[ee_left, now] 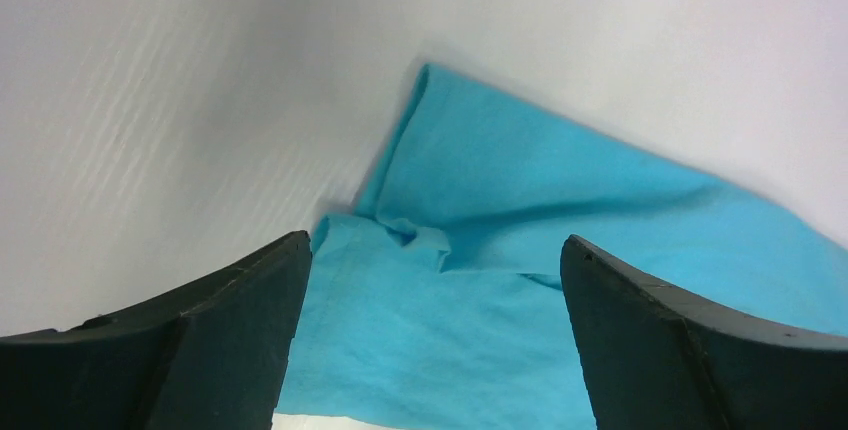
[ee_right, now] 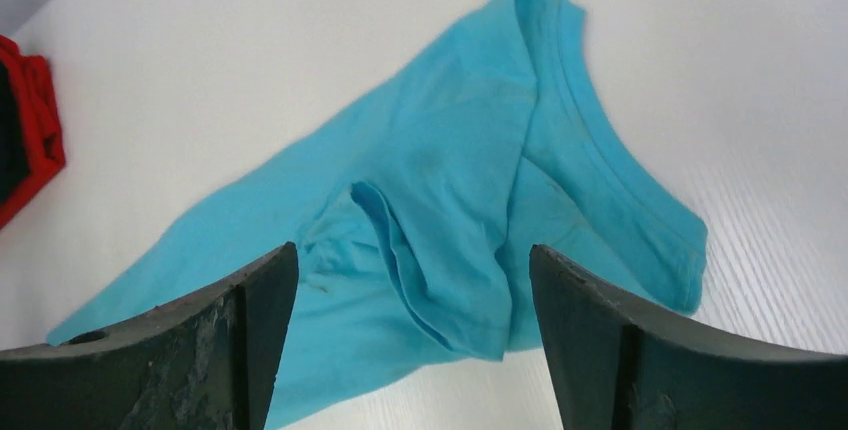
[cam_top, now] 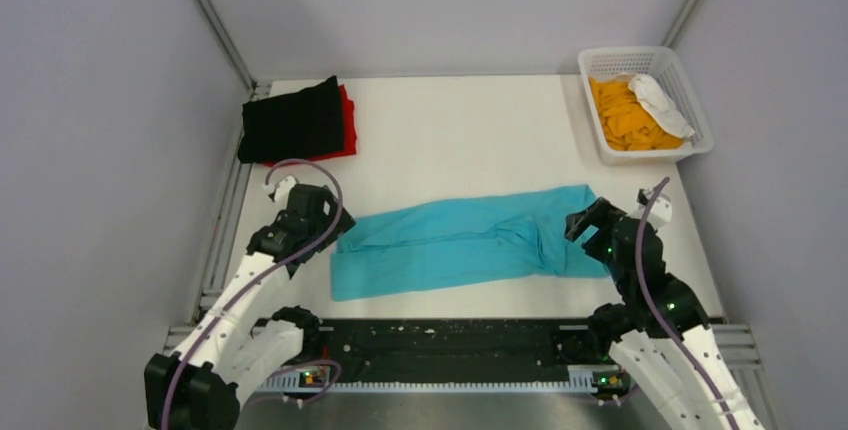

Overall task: Fold and stack the t-shirts
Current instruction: Fold the other side of the tshirt into a rectangle

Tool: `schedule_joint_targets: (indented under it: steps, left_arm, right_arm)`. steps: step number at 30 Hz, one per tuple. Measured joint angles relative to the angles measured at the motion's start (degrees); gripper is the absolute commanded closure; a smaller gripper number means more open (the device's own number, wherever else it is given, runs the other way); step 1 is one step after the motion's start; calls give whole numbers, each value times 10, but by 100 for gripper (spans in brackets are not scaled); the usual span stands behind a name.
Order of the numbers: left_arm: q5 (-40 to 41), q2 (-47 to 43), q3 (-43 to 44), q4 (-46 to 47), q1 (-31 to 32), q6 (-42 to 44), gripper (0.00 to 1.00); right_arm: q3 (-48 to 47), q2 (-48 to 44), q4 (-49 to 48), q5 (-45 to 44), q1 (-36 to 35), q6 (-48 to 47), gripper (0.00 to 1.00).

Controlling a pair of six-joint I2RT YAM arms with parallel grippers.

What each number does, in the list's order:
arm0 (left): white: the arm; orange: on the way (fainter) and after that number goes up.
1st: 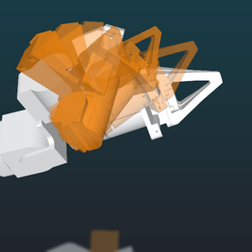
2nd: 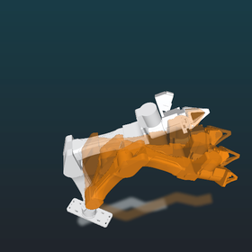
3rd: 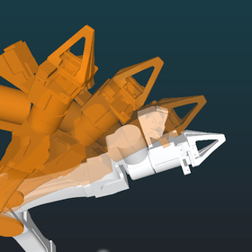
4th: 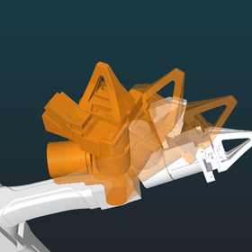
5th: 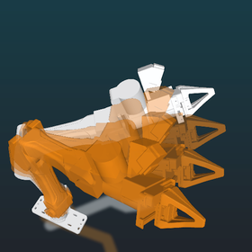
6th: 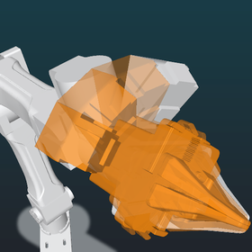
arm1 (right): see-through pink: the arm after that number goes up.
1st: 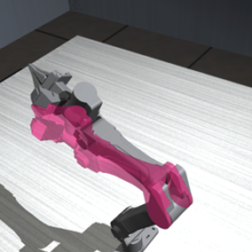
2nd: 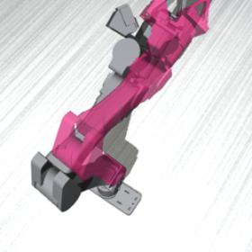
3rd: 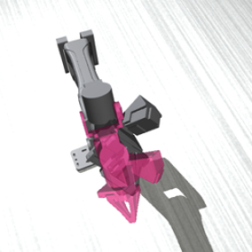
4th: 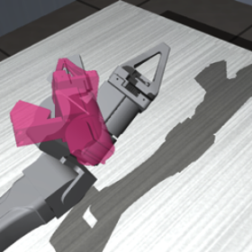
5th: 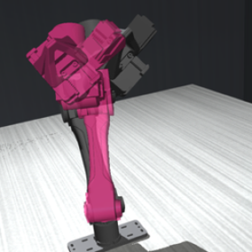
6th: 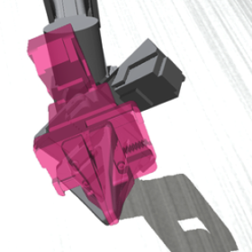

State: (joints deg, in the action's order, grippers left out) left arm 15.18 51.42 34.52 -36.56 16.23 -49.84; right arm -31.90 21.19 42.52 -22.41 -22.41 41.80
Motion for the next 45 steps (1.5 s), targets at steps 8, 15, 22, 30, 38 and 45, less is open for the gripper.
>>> schedule_joint_targets:
  steps: [8,15,22,30,38,45]
  left_arm:
    - [-116,45,34,96,4,25,1]
    - [-214,227,57,180,38,39,1]
    - [-191,261,42,179,41,40,1]
    - [-133,257,37,173,41,28,1]
    - [-82,249,37,146,41,20,1]
    - [-65,249,40,127,41,20,1]
  right_arm:
    - [12,98,-167,101,0,-60,9]
    - [11,380,-297,172,0,-122,10]
    - [11,473,-347,270,-5,-167,13]
    - [12,430,-294,299,-126,-198,15]
    - [25,286,-197,216,-196,-148,6]
    - [26,254,-157,28,-171,-59,1]
